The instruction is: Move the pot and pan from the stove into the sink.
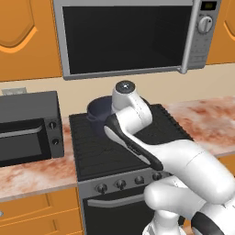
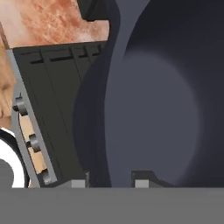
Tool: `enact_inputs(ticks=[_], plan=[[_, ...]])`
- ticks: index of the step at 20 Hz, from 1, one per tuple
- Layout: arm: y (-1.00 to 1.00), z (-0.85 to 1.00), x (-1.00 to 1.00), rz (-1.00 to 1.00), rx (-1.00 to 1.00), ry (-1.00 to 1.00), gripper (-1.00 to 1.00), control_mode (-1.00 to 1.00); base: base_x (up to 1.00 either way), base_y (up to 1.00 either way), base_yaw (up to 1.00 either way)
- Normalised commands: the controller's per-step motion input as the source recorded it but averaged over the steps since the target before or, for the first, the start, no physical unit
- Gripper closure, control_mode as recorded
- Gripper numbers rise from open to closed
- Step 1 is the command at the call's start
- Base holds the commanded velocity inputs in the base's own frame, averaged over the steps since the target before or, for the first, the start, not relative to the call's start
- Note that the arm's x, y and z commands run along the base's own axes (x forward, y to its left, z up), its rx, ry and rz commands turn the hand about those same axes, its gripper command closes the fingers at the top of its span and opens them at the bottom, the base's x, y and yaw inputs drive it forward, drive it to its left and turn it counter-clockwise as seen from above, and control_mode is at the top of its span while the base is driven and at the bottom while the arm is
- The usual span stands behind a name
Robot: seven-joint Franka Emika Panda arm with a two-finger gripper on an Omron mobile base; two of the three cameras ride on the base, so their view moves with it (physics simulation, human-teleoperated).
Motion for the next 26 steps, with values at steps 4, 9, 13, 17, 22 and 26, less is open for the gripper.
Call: enact_inputs(ticks=[4, 9, 13, 17, 22, 26], plan=[[-0.36, 0.32, -1.00, 0.02, 0.00, -0.08, 1.00, -1.00, 0.00, 0.00, 0.00], [-0.40, 0.20, -1.00, 0.03, 0.00, -0.10, 1.00, -1.00, 0.00, 0.00, 0.00], [-0.42, 0.06, -1.00, 0.05, 0.00, -0.12, 1.00, -1.00, 0.00, 0.00, 0.00], [-0.43, 0.02, -1.00, 0.05, 0.00, -0.14, 1.00, -1.00, 0.00, 0.00, 0.00], [-0.39, 0.01, -1.00, 0.07, 0.00, -0.12, 1.00, -1.00, 0.00, 0.00, 0.00], [-0.18, 0.01, -0.97, 0.05, 0.00, -0.21, 1.00, -1.00, 0.00, 0.00, 0.00]])
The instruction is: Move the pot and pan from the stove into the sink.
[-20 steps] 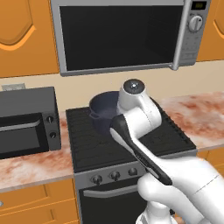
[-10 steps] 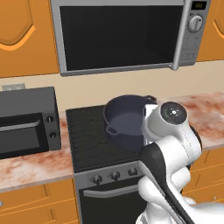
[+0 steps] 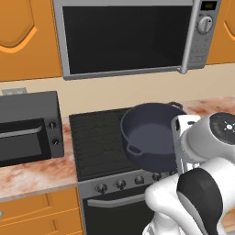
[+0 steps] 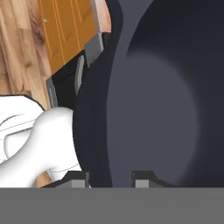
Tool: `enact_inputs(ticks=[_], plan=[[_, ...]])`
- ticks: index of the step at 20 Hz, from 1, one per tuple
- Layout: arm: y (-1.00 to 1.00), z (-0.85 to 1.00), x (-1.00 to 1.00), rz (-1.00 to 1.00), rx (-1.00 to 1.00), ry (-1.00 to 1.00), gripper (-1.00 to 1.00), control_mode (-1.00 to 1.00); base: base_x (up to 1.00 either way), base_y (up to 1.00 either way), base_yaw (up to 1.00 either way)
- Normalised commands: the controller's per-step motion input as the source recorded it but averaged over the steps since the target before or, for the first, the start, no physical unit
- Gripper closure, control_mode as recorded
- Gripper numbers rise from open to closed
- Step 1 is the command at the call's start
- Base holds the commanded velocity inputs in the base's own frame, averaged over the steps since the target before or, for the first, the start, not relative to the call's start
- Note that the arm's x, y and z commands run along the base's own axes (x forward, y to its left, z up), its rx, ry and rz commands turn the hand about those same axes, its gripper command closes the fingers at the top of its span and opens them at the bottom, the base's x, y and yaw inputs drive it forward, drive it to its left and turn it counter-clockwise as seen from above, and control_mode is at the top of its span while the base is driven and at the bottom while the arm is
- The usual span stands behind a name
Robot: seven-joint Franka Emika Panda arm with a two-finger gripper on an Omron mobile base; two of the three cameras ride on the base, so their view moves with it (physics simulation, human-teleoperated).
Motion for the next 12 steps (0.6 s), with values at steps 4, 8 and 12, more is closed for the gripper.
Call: enact_inputs(ticks=[4, 8, 12], plan=[[0.00, 0.02, -0.07, 0.00, 0.00, -0.03, 1.00, -1.00, 0.00, 0.00, 0.00], [0.00, 0.00, -0.04, 0.00, 0.00, 0.00, 1.00, -1.00, 0.00, 0.00, 0.00], [0.00, 0.00, 0.00, 0.00, 0.00, 0.00, 1.00, 1.00, -0.68, -0.01, 0.00]])
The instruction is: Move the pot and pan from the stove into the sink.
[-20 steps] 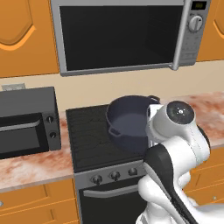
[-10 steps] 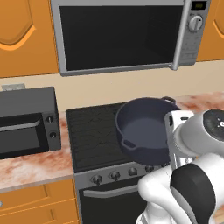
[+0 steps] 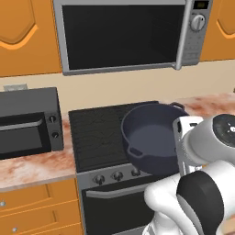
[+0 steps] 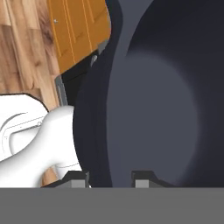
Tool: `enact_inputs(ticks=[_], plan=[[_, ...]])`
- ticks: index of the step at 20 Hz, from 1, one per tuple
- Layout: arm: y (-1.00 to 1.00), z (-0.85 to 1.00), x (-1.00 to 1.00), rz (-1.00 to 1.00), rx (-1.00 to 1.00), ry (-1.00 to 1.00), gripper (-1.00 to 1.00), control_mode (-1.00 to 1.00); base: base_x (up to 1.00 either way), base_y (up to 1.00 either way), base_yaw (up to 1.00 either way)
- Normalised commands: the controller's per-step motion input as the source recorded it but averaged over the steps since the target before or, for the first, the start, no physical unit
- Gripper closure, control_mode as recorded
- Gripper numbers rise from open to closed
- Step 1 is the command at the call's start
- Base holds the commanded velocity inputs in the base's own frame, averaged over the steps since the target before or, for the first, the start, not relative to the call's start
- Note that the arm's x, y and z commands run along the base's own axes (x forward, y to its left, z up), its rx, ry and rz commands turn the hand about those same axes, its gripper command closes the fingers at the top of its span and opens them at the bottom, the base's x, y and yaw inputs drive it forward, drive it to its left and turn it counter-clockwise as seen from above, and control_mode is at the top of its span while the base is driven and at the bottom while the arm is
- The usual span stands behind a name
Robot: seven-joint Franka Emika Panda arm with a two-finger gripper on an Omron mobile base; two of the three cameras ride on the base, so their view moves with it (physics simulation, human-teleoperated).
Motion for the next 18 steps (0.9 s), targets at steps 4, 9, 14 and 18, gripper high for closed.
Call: enact_inputs(ticks=[4, 9, 14, 18], plan=[[0.00, 0.00, 0.00, 0.00, 0.00, 0.00, 1.00, 1.00, -0.69, -0.02, 0.00], [0.00, 0.00, 0.00, 0.00, 0.00, 0.00, 1.00, 1.00, -0.18, 0.00, 0.00], [0.00, 0.00, 0.00, 0.00, 0.00, 0.00, 1.00, 1.00, -0.09, -0.15, -0.26], [0.00, 0.00, 0.00, 0.00, 0.00, 0.00, 1.00, 1.00, -0.02, -0.10, -0.38]])
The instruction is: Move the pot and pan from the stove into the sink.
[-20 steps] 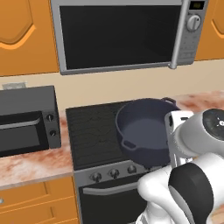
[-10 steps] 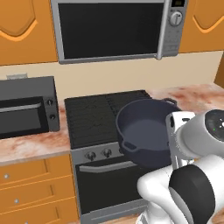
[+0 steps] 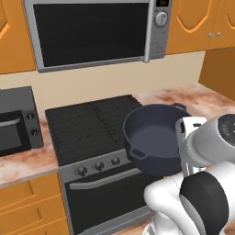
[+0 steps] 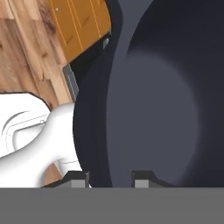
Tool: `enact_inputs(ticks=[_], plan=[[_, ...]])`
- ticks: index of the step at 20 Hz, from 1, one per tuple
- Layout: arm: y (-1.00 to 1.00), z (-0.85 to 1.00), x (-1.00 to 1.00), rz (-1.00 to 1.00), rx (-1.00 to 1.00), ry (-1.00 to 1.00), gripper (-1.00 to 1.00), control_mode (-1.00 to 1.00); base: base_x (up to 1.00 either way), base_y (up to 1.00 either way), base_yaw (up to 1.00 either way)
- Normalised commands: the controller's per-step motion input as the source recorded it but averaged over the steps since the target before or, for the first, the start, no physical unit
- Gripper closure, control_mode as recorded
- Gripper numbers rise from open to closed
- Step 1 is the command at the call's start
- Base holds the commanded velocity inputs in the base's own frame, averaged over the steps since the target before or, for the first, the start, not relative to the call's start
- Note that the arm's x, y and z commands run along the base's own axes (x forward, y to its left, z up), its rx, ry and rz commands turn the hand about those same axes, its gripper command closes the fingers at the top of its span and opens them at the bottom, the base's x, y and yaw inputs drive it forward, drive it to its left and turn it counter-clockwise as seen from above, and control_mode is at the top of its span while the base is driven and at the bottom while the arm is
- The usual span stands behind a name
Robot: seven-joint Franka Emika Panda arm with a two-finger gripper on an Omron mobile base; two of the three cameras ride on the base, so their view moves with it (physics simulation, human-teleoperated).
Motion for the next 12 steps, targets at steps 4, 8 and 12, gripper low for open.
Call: enact_inputs(ticks=[4, 8, 12], plan=[[0.00, 0.00, 0.00, 0.00, 0.00, 0.00, 1.00, 1.00, -0.03, -0.12, -0.36], [0.00, 0.00, 0.00, 0.00, 0.00, 0.00, 1.00, 1.00, -0.03, -0.12, -0.36], [0.00, 0.00, 0.00, 0.00, 0.00, 0.00, 1.00, 1.00, -0.01, -0.07, -0.38]])
